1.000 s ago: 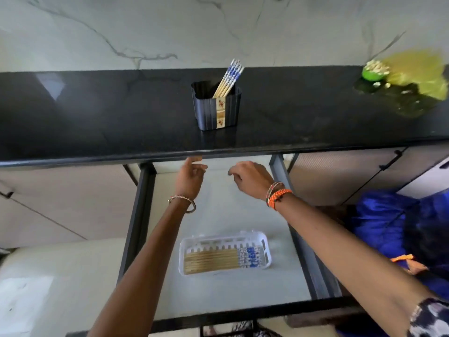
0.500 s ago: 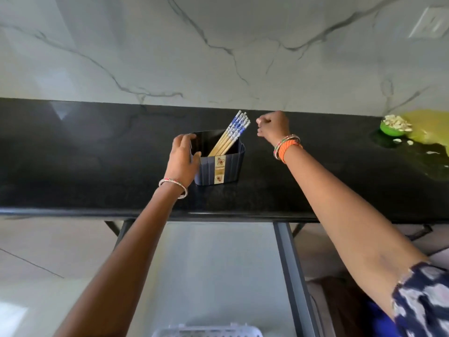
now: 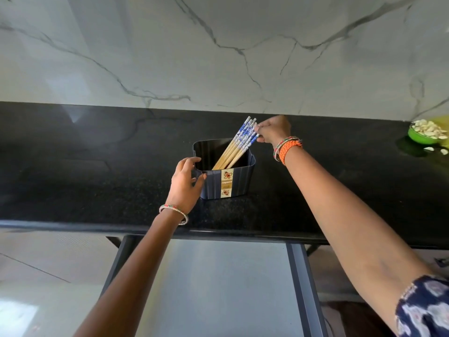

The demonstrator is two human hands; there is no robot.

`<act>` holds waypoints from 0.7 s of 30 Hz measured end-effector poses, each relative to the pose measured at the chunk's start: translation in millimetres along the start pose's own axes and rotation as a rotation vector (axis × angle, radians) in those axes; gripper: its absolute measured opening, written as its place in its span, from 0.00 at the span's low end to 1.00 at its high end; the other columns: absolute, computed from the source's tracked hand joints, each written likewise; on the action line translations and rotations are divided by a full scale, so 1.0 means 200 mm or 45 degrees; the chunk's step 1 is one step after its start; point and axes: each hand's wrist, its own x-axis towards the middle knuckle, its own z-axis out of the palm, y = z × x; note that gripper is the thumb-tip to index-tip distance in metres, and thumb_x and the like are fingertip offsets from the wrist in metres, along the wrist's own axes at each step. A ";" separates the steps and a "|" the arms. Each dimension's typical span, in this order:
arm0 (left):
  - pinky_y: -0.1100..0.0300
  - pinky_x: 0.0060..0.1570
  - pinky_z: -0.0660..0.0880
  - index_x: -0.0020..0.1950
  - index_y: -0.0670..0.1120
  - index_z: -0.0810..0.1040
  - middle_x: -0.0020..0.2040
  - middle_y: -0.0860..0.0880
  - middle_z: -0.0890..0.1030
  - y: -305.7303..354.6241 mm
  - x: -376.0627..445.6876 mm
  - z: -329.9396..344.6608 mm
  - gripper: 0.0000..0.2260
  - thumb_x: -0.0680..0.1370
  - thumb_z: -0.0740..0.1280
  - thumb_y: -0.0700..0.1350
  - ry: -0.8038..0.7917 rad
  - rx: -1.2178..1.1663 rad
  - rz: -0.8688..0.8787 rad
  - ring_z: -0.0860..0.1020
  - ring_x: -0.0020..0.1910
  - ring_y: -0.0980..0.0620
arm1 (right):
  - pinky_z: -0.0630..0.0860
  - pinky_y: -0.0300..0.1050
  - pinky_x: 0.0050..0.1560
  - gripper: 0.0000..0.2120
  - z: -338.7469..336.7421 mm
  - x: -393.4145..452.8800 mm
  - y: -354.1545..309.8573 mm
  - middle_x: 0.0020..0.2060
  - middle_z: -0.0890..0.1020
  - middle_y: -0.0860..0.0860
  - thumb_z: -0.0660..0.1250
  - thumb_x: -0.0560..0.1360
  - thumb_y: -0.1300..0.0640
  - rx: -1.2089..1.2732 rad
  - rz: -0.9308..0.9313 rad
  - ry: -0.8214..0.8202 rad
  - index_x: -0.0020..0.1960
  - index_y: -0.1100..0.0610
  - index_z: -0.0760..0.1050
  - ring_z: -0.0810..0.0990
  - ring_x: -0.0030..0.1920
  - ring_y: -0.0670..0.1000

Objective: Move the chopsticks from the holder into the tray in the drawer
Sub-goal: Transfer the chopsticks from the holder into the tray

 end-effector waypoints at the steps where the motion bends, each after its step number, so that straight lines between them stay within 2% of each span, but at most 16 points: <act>1: 0.60 0.57 0.74 0.65 0.46 0.69 0.66 0.44 0.70 0.00 0.00 -0.01 0.19 0.75 0.66 0.38 -0.003 -0.002 -0.005 0.72 0.55 0.56 | 0.80 0.38 0.37 0.08 0.00 -0.01 -0.01 0.50 0.83 0.61 0.70 0.72 0.67 -0.002 0.005 -0.005 0.50 0.68 0.79 0.84 0.46 0.55; 4: 0.57 0.58 0.74 0.65 0.46 0.69 0.66 0.44 0.69 0.02 0.00 -0.03 0.19 0.75 0.66 0.39 -0.010 -0.016 -0.008 0.73 0.59 0.52 | 0.83 0.42 0.42 0.07 -0.03 -0.03 -0.04 0.48 0.83 0.59 0.71 0.71 0.66 -0.058 0.007 0.025 0.48 0.67 0.79 0.84 0.47 0.55; 7: 0.62 0.56 0.72 0.65 0.46 0.68 0.66 0.44 0.70 0.05 0.00 -0.07 0.19 0.75 0.66 0.40 -0.003 -0.013 0.022 0.74 0.59 0.50 | 0.81 0.36 0.33 0.04 -0.08 -0.07 -0.09 0.41 0.82 0.57 0.72 0.69 0.67 -0.053 -0.049 0.059 0.42 0.67 0.79 0.83 0.40 0.52; 9: 0.63 0.54 0.72 0.65 0.46 0.69 0.65 0.44 0.71 0.10 -0.01 -0.10 0.18 0.75 0.66 0.40 -0.003 -0.001 0.062 0.73 0.55 0.53 | 0.82 0.37 0.34 0.05 -0.14 -0.11 -0.14 0.39 0.81 0.56 0.72 0.69 0.68 -0.045 -0.089 0.095 0.44 0.67 0.80 0.83 0.39 0.52; 11: 0.60 0.54 0.74 0.64 0.45 0.70 0.63 0.43 0.73 0.17 -0.01 -0.15 0.17 0.76 0.64 0.39 -0.028 0.007 0.112 0.75 0.53 0.52 | 0.83 0.42 0.39 0.05 -0.22 -0.16 -0.21 0.38 0.81 0.57 0.72 0.69 0.70 -0.024 -0.134 0.155 0.44 0.68 0.81 0.83 0.39 0.54; 14: 0.54 0.59 0.74 0.64 0.44 0.71 0.61 0.42 0.75 0.33 -0.04 -0.23 0.15 0.77 0.61 0.39 -0.075 0.021 0.222 0.76 0.58 0.45 | 0.80 0.34 0.32 0.05 -0.37 -0.32 -0.30 0.38 0.81 0.59 0.69 0.70 0.70 0.126 -0.244 0.268 0.46 0.70 0.80 0.81 0.35 0.52; 16: 0.52 0.64 0.68 0.67 0.43 0.68 0.64 0.41 0.73 0.45 -0.08 -0.26 0.16 0.79 0.58 0.43 -0.118 0.098 0.342 0.71 0.63 0.42 | 0.79 0.31 0.32 0.05 -0.45 -0.49 -0.30 0.37 0.81 0.57 0.67 0.72 0.70 0.295 -0.326 0.355 0.47 0.68 0.80 0.80 0.33 0.47; 19: 0.47 0.71 0.54 0.73 0.45 0.58 0.72 0.42 0.65 0.56 -0.19 -0.28 0.27 0.78 0.55 0.56 -0.076 0.489 0.561 0.62 0.71 0.42 | 0.80 0.33 0.36 0.07 -0.49 -0.78 -0.19 0.35 0.80 0.52 0.65 0.73 0.71 0.549 -0.388 0.415 0.42 0.62 0.79 0.80 0.35 0.45; 21: 0.47 0.69 0.54 0.74 0.46 0.56 0.72 0.44 0.65 0.59 -0.30 -0.30 0.36 0.72 0.51 0.66 -0.080 0.525 0.559 0.63 0.71 0.44 | 0.79 0.32 0.36 0.10 -0.46 -0.96 -0.07 0.35 0.80 0.52 0.64 0.74 0.71 0.674 -0.366 0.394 0.39 0.58 0.77 0.81 0.35 0.44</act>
